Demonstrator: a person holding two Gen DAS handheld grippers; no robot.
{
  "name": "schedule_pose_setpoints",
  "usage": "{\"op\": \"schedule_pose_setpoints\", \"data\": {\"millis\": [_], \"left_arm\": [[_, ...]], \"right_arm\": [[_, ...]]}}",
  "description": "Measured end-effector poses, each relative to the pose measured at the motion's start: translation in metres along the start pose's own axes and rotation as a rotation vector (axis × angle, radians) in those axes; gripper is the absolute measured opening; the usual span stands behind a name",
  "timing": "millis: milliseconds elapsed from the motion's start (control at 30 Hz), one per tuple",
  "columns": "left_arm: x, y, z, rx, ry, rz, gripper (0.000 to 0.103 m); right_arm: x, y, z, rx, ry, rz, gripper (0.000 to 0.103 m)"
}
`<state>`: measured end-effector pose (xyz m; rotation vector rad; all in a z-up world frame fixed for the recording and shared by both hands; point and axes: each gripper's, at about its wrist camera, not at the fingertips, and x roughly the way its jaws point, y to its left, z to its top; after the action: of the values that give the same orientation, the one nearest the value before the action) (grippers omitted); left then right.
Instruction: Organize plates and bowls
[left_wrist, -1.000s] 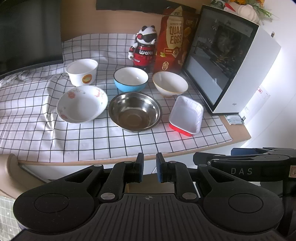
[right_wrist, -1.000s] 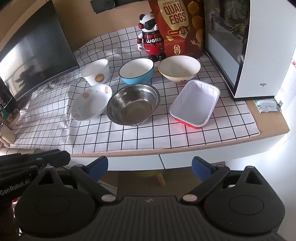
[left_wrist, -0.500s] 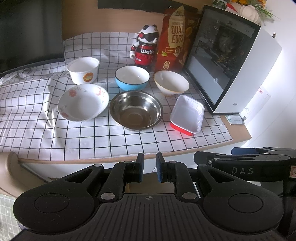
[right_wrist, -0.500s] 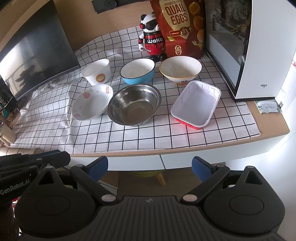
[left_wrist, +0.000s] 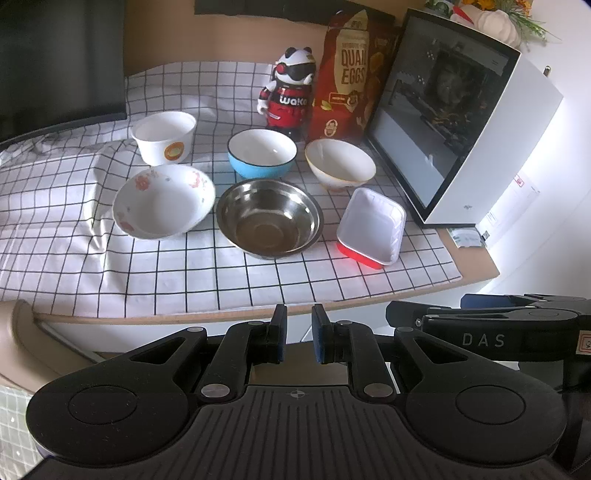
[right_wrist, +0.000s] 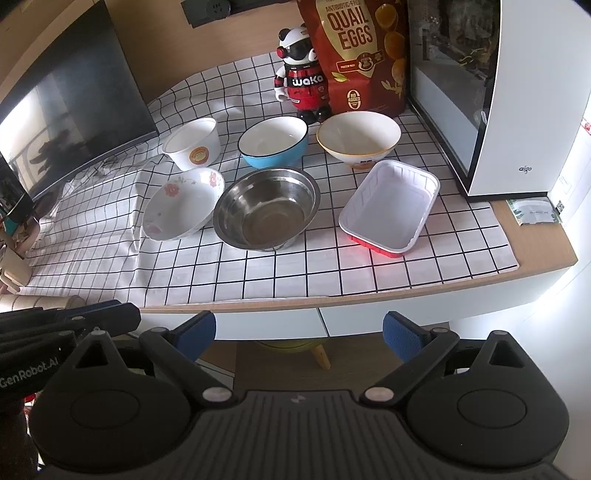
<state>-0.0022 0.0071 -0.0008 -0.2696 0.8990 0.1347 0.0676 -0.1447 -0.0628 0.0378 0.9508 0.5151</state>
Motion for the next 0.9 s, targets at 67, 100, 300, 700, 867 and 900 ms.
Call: {"op": "schedule_pose_setpoints", "data": {"millis": [67, 100, 300, 700, 867, 900], "left_arm": [[0.0006, -0.0007, 0.0004, 0.0, 0.0, 0.0, 0.018], [0.0008, -0.0005, 0.0004, 0.0, 0.0, 0.0, 0.018], [0.0007, 0.0005, 0.0004, 0.0, 0.0, -0.001, 0.018], [0.0007, 0.0014, -0.0003, 0.0, 0.0, -0.004, 0.018], [0.0006, 0.0021, -0.0011, -0.003, 0.002, -0.003, 0.018], [0.0005, 0.0038, -0.0015, -0.005, 0.002, -0.004, 0.018]], "right_arm": [[0.0003, -0.0006, 0.0, 0.002, 0.003, 0.0, 0.097], [0.0002, -0.0008, 0.0003, 0.002, 0.005, 0.001, 0.097], [0.0001, -0.0005, 0.0009, 0.002, 0.004, 0.0, 0.097], [-0.0003, 0.0023, 0.0006, 0.0, 0.004, -0.001, 0.097], [-0.0006, 0.0026, 0.0005, 0.0, 0.008, -0.002, 0.097], [-0.0006, 0.0027, 0.0005, 0.0, 0.008, -0.003, 0.097]]}}
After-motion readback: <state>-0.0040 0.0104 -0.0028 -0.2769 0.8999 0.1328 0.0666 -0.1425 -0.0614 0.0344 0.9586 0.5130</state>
